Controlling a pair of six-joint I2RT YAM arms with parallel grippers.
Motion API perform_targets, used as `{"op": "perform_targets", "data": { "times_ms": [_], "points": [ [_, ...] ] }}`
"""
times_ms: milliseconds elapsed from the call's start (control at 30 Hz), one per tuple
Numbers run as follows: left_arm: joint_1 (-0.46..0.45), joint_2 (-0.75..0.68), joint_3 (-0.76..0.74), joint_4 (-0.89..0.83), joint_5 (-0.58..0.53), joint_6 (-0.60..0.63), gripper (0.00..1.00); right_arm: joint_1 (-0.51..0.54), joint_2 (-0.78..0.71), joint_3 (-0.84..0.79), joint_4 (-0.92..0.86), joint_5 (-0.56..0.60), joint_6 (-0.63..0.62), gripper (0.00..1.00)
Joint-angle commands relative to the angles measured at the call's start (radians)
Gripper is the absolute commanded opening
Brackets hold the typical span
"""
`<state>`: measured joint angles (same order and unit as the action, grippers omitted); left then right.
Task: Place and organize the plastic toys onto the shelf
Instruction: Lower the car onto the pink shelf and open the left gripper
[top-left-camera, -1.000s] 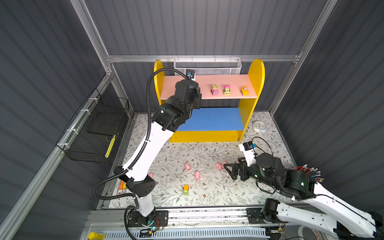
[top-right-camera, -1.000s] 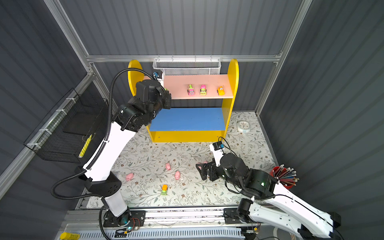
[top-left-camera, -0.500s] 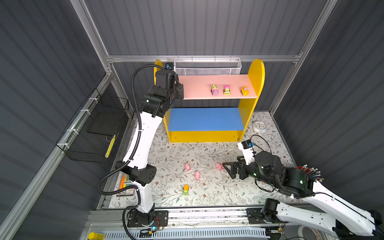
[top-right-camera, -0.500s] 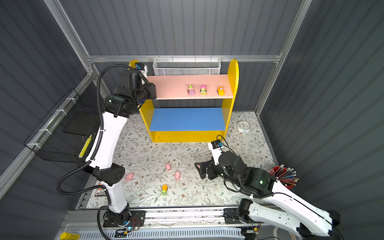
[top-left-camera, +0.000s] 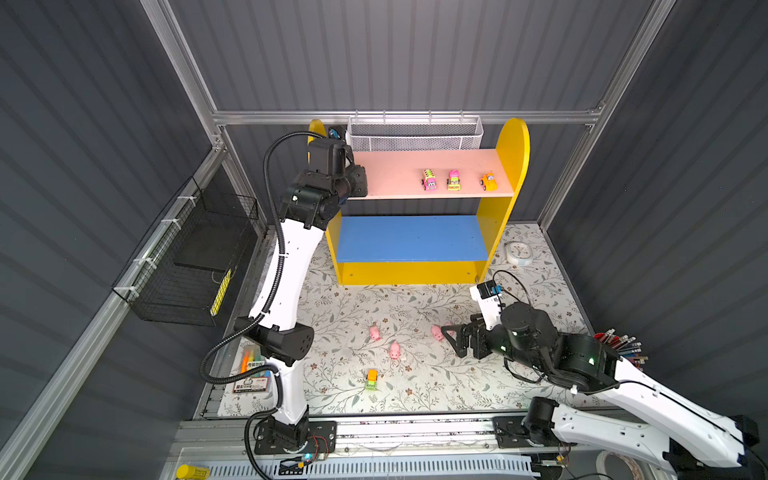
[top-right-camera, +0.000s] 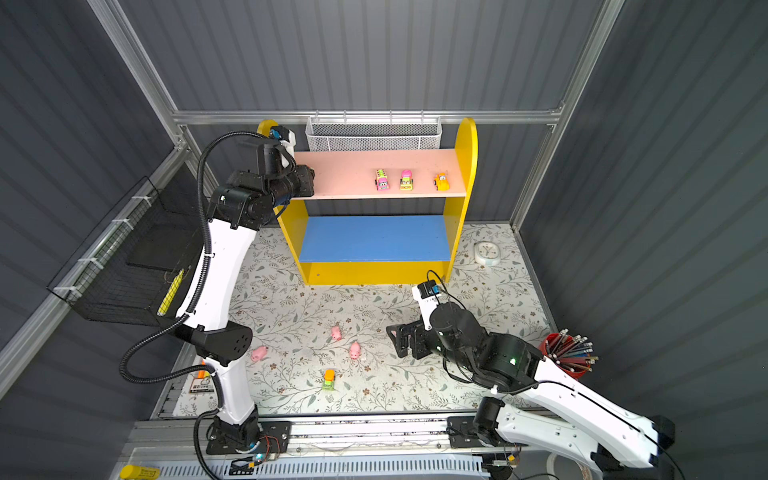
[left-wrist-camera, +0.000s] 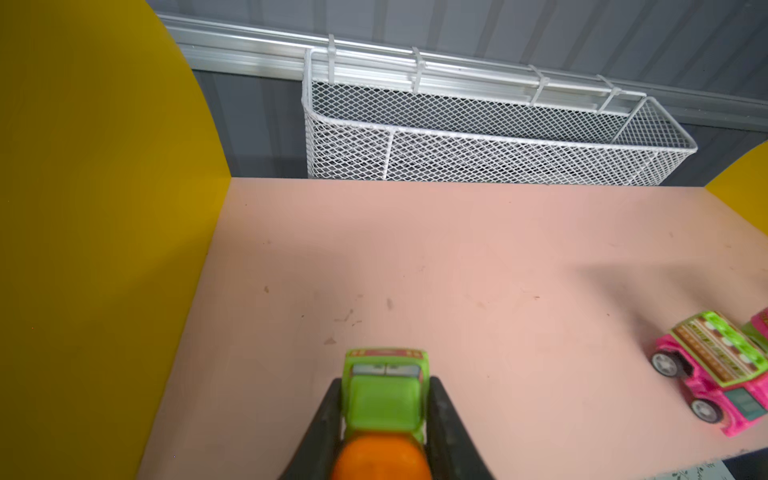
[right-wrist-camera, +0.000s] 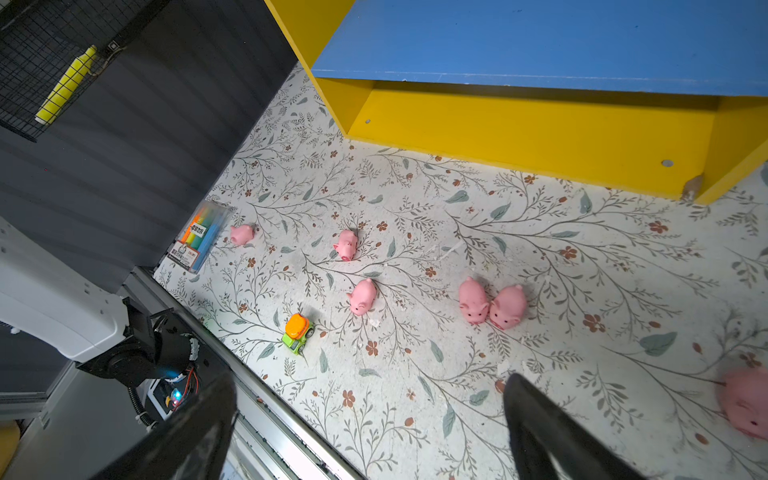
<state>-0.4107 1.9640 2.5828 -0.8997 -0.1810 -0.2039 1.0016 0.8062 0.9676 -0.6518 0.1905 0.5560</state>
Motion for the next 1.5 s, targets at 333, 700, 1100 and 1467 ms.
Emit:
{"op": "perform_targets", "data": {
  "times_ms": [333, 700, 1100, 1467],
  "points": [
    [0.006, 0.023, 0.008, -0.021, -0.004, -0.018, 0.28, 0.002, -0.011, -0.051, 0.027, 0.010, 0.022, 0.99],
    [0.006, 0.041, 0.017, -0.028, -0.014, -0.035, 0.29, 0.002, -0.018, -0.067, 0.029, 0.009, 0.023, 0.99],
    [0.006, 0.041, 0.007, -0.025, -0.023, -0.032, 0.33, 0.000, -0.015, -0.070, 0.032, 0.013, 0.017, 0.99],
    [0.006, 0.047, 0.008, -0.014, -0.013, -0.032, 0.36, -0.005, -0.018, -0.055, 0.020, 0.034, 0.007, 0.99]
  ]
}}
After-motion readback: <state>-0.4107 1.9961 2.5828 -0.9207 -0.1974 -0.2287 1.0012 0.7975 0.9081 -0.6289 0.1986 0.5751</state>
